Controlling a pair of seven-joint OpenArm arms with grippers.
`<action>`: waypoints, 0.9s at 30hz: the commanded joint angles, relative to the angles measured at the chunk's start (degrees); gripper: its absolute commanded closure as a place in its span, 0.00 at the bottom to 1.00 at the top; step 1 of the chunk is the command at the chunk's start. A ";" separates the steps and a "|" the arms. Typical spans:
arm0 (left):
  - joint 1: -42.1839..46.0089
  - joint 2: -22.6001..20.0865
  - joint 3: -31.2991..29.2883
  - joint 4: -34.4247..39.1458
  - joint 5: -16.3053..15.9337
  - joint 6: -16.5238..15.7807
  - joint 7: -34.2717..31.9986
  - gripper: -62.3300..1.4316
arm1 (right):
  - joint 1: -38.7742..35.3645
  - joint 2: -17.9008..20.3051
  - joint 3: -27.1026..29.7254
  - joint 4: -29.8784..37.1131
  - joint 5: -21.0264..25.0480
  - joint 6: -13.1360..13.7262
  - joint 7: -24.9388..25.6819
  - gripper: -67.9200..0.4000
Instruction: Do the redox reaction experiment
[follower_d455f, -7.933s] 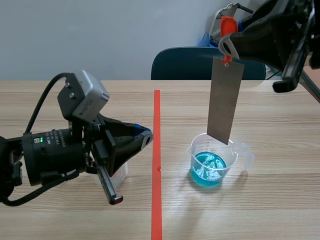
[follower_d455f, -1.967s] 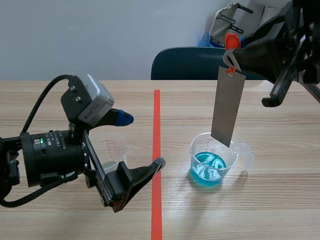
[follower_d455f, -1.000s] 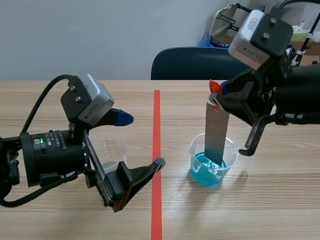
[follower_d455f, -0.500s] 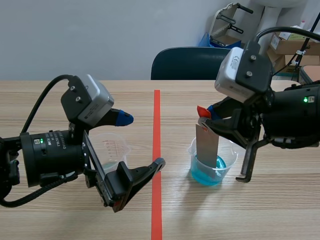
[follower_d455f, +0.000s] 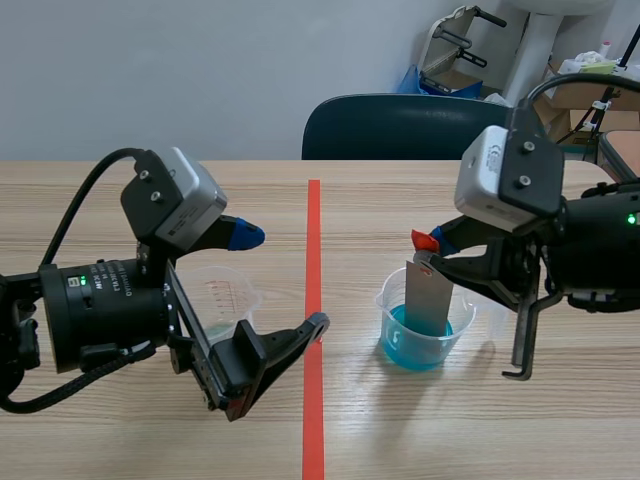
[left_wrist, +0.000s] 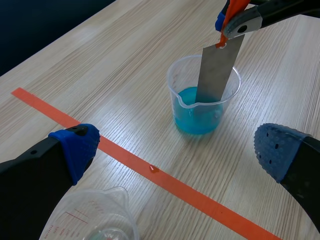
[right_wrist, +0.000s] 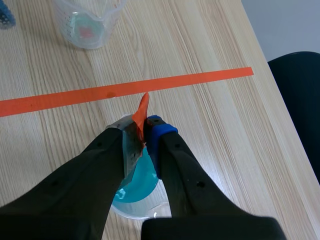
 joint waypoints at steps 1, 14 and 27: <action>-0.02 0.13 -0.42 0.46 -0.33 0.09 -0.72 0.00 | 0.50 0.48 0.26 0.37 -0.37 0.42 0.42 0.99; -0.02 0.13 -0.42 0.46 -0.33 0.09 -0.74 0.00 | 0.52 0.48 0.26 0.37 -2.60 0.42 1.64 0.99; -0.02 0.13 -0.42 0.46 -0.33 0.09 -0.74 0.00 | 0.52 0.48 0.26 0.37 -2.60 0.42 1.66 0.99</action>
